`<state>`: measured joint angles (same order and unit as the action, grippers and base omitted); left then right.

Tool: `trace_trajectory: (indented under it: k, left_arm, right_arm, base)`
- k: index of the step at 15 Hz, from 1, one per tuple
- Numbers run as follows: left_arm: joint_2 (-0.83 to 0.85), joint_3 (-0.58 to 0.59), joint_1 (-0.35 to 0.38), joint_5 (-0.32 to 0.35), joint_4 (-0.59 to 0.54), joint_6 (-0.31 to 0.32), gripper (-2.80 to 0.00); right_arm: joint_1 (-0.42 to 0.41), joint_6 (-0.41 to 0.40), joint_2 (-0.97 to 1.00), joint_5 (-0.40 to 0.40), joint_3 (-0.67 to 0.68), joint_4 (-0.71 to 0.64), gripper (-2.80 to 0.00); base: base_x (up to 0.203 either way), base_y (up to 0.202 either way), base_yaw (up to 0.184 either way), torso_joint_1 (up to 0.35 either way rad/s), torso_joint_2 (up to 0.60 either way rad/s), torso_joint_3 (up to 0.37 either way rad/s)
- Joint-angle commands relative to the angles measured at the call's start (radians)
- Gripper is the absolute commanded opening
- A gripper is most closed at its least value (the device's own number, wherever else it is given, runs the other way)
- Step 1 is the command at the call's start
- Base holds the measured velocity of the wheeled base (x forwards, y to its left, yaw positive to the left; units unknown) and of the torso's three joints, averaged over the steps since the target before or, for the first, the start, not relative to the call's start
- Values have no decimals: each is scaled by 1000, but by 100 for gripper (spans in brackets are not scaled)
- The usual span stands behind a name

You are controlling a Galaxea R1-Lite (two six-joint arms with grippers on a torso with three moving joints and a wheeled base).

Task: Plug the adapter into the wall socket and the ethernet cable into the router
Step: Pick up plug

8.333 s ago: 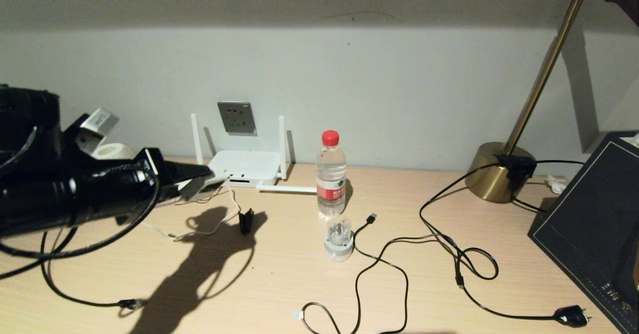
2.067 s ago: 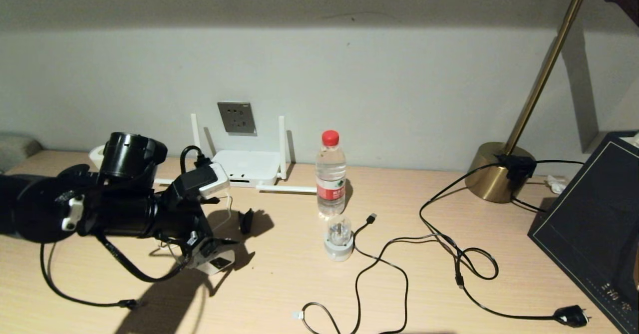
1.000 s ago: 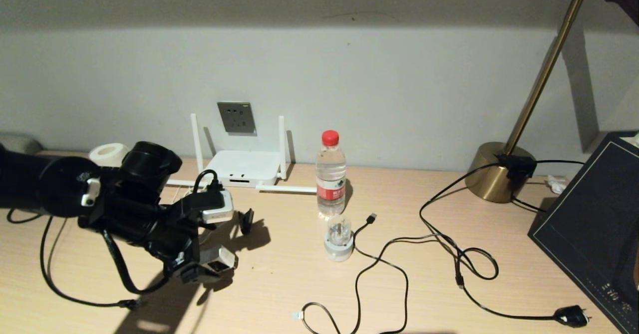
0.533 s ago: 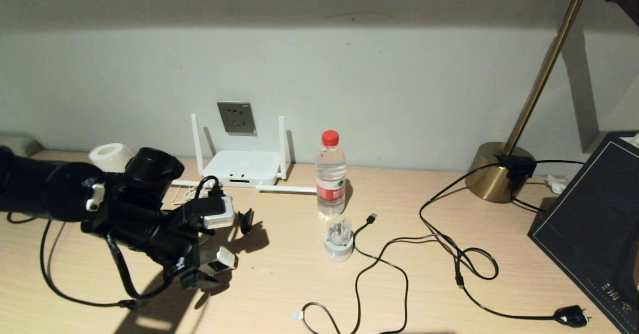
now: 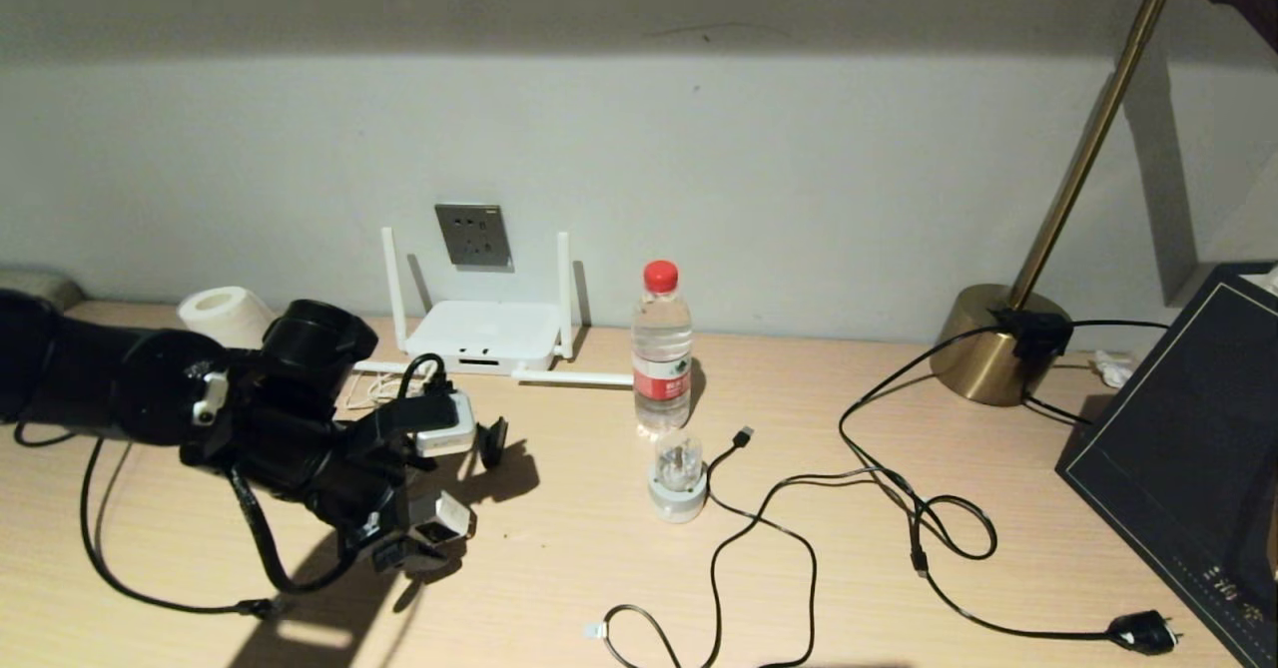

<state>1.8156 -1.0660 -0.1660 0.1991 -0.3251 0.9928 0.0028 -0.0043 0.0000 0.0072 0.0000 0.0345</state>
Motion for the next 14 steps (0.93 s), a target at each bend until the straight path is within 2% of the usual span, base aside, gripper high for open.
trace_trajectory:
  k: [1,8,11,12,13,14]
  left_arm:
    - [11,-2,0,2,-1,6,-280]
    - [6,23,0,2,4,6,-280]
    - [-46,53,1,12,5,0,-280]
    - [-77,59,2,31,5,-17,-280]
    - [-101,60,3,82,8,-87,-280]
    - [-127,60,3,181,24,-163,-280]
  right_arm:
    - [0,0,0,0,11,1,-280]
    - [0,0,0,0,12,1,-280]
    - [0,0,0,0,11,1,-280]
    - [0,0,0,0,11,1,-280]
    - [0,0,0,0,11,1,-280]
    - [0,0,0,0,11,1,-280]
  base:
    - [0,0,0,0,0,0]
    - [0,0,0,0,0,0]
    - [0,0,0,0,0,0]
    - [0,0,0,0,0,0]
    - [0,0,0,0,0,0]
    - [0,0,0,0,0,0]
